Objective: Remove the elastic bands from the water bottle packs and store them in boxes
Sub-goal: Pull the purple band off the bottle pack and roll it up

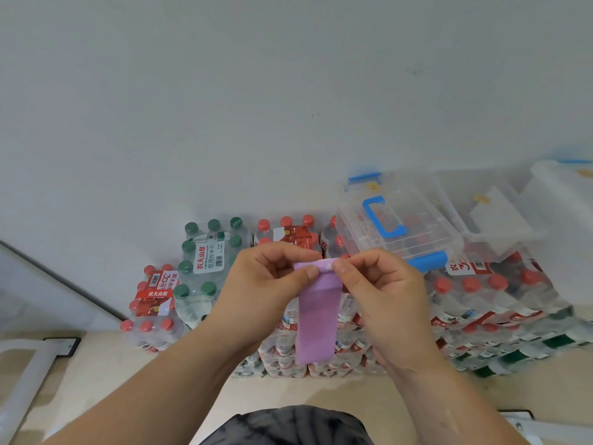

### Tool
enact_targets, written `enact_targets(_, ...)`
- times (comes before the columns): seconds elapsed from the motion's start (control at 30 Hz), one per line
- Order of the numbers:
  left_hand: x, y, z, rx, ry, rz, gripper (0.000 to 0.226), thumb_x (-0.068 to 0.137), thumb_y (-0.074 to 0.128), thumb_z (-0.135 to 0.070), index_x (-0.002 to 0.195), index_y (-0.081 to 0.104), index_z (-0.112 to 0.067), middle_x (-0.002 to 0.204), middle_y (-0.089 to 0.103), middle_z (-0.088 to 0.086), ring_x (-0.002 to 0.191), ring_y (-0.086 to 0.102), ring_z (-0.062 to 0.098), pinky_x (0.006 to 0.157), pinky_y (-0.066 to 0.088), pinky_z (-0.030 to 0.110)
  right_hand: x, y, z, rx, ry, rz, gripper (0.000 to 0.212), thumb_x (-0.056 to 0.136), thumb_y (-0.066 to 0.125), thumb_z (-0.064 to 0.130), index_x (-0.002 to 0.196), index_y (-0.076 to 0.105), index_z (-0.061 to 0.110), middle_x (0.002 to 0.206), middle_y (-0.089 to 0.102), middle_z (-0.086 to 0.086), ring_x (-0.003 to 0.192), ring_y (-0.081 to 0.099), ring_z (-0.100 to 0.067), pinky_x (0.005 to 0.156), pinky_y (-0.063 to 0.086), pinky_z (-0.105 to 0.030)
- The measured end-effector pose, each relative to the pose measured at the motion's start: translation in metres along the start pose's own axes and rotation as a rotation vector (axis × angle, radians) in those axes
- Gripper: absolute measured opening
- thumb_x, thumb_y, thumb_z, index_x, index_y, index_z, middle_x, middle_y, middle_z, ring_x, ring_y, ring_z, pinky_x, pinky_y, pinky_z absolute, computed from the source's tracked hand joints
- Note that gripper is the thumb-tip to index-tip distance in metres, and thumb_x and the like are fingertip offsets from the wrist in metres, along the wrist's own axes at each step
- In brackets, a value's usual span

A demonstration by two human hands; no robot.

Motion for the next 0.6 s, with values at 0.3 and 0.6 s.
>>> enact_targets(0.3,-0.0014,0.0030,0.0002,-0.038,-0.062,0.036,0.021,0.091,0.069,-0.005,0.089,0.081,-0.022,0.088,0.079,0.008,0.081,0.076,0.023,0.067,0.060,0.029,0.0013,-0.0044,-0.0020,-0.068,-0.056,-0.019,0.019,0.082,0.084,0.016,0.083,0.079,0.034,0.087,0.079,0.003,0.082,0.076,-0.019,0.075,0.063,-0.030)
enact_targets(0.6,0.0002,0.0042,0.0004,-0.069,-0.050,-0.004,0.025,0.087,0.072,0.000,0.083,0.081,-0.023,0.074,0.075,0.000,0.065,0.067,0.005,0.058,0.050,0.014,0.0010,-0.0035,0.0018,0.009,0.006,-0.020,0.016,0.082,0.076,0.044,0.083,0.078,0.028,0.078,0.076,0.001,0.073,0.072,-0.011,0.069,0.058,-0.022)
Point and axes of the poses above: each hand's wrist, its own x-axis towards the middle knuckle, its own y-axis out of the palm, z = x × y, the point moved 3 cm from there along x, towards the middle knuckle
